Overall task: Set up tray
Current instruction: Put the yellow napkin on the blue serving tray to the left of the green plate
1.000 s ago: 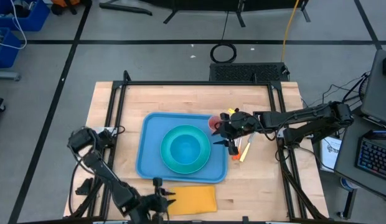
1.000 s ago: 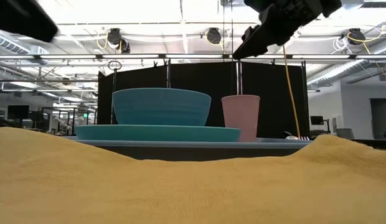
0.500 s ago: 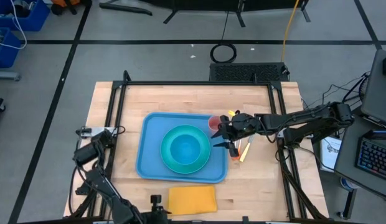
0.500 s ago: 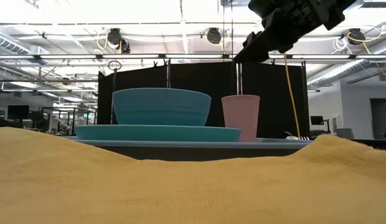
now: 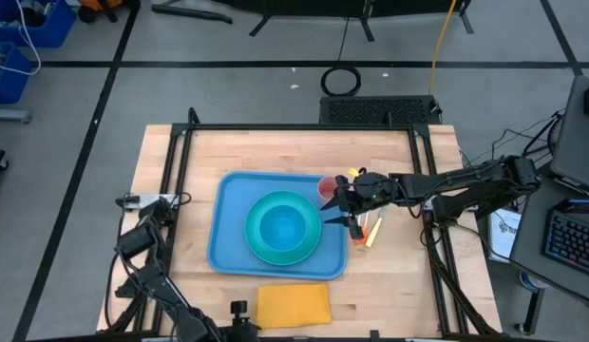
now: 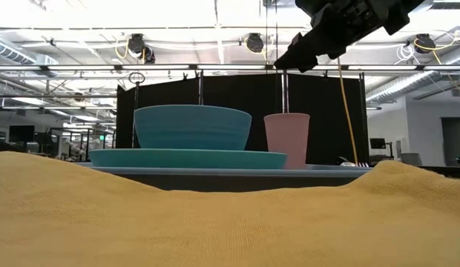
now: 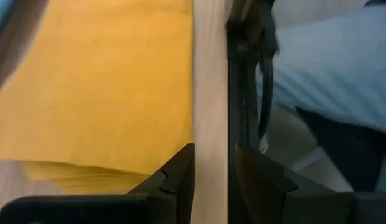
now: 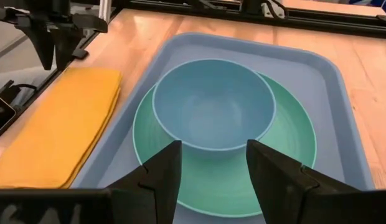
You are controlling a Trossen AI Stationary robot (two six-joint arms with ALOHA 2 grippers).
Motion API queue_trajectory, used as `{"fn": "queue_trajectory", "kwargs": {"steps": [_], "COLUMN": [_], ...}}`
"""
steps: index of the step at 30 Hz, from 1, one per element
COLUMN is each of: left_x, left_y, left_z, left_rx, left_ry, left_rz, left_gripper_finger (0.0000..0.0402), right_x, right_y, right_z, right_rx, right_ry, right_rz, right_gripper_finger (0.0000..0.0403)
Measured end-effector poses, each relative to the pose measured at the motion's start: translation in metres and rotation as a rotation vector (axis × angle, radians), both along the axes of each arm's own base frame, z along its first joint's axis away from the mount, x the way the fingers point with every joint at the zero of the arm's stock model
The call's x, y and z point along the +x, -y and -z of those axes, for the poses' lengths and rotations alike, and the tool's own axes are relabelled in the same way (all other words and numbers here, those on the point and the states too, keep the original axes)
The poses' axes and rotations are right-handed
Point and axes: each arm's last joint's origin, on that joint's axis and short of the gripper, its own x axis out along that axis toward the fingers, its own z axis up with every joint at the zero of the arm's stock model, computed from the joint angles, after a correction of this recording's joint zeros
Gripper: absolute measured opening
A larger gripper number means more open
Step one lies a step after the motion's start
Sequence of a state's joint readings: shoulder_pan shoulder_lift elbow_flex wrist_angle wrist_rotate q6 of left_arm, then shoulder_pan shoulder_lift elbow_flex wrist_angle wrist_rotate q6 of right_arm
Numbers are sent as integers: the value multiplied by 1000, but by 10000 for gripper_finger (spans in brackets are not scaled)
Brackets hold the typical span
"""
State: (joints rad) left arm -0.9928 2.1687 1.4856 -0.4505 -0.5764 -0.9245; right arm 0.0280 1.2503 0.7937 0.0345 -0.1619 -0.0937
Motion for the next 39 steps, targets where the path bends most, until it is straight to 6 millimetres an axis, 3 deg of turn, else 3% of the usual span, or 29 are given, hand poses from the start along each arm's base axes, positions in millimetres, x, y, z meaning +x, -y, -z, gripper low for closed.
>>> {"fn": "queue_trajectory", "kwargs": {"steps": [4,18,27,34,39], "left_x": [2,5,6,4,3], "left_y": [-2,1,2,-1,-2], "left_z": [12,11,11,-11,-19], "left_rx": [33,-144,-150,-181,-136], "left_ry": [-20,-30,-17,11,46], "left_rz": [-2,-129,-136,-138,-113], "left_gripper_finger": [120,120,120,124,152], "right_x": [0,0,0,0,0], "right_y": [0,0,0,0,0], "right_z": [0,0,0,0,0], "right_rx": [0,1,2,2,2], "right_ry": [-1,-1,-1,-1,-1], "right_rz": [0,0,1,1,1], "right_gripper_finger": [168,165,165,165,165]}}
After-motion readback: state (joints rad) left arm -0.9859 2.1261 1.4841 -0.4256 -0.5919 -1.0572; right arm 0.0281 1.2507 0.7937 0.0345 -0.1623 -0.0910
